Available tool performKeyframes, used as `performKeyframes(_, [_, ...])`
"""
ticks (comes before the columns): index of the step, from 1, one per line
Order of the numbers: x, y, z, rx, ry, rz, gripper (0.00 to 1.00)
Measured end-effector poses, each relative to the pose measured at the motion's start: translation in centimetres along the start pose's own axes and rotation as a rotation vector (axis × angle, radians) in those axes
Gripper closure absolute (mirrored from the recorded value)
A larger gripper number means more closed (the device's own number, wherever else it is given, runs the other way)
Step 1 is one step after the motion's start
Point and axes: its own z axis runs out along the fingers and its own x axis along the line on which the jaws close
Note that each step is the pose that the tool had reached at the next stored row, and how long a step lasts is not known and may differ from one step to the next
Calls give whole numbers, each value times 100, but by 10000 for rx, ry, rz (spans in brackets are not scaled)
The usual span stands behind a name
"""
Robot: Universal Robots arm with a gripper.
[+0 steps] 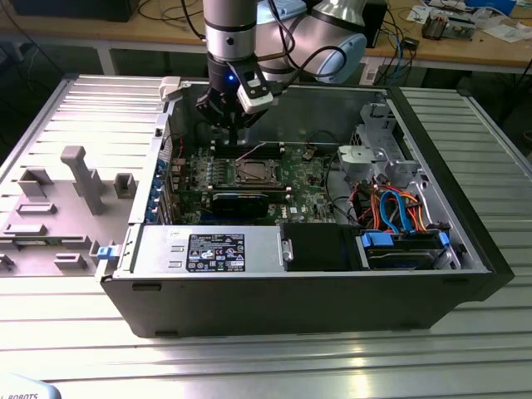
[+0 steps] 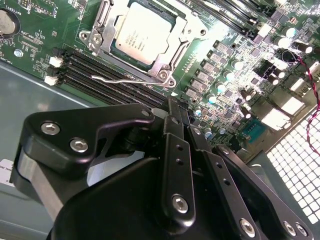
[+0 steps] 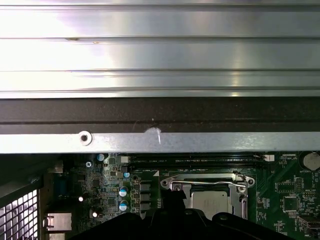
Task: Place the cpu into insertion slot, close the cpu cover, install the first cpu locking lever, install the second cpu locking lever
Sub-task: 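Install the first cpu locking lever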
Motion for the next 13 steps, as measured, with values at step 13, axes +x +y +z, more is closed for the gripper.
performKeyframes(13, [-78,0,72,-240,0,6,89])
